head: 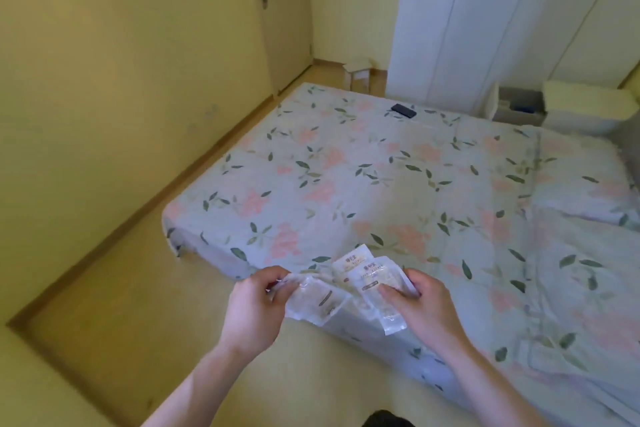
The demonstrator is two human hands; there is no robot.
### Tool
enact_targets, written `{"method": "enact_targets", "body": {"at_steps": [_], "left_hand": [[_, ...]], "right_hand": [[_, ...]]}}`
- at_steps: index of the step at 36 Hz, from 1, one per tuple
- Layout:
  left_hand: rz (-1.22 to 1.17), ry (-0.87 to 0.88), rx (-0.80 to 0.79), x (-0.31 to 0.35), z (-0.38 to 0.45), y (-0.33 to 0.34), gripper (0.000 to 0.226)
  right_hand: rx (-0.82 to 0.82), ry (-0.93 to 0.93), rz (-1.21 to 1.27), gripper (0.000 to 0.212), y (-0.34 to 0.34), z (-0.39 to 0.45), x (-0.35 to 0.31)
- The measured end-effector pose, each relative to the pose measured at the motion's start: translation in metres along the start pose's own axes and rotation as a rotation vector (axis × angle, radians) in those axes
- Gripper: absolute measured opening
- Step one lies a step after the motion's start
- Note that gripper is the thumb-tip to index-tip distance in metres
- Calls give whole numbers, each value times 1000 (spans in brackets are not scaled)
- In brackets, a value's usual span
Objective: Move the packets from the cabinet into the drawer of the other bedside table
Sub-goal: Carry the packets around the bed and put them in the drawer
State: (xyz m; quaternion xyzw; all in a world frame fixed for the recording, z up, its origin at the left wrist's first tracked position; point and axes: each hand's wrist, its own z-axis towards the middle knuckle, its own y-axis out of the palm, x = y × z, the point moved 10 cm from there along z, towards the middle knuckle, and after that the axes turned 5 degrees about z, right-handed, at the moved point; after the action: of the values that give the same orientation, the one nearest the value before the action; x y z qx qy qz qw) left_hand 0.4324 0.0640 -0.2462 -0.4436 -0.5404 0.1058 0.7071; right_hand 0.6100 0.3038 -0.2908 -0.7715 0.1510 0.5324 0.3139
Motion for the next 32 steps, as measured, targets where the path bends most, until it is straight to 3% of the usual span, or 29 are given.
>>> {"method": "enact_targets", "body": {"at_steps": [6, 11, 17, 24, 28, 32], "left_hand": [[-27, -70, 120, -57, 38, -62, 35], [-35, -183, 204, -121, 87, -106, 25], [-11, -300, 287, -170, 142, -168, 23], [-8, -415, 461, -225, 188, -258, 44], [-61, -517, 569, -266, 192, -298, 39], [-76, -595, 619, -319, 197, -329, 33]], "right_hand": [[-92, -51, -59, 7, 67, 61, -49], [-171, -117, -78, 5, 140, 130, -95], [-317, -131, -55, 28, 233, 207, -139], [-532, -175, -88, 23, 362, 284, -196], [-652, -241, -93, 15, 437, 307, -245], [-738, -274, -93, 43, 510, 327, -286]]}}
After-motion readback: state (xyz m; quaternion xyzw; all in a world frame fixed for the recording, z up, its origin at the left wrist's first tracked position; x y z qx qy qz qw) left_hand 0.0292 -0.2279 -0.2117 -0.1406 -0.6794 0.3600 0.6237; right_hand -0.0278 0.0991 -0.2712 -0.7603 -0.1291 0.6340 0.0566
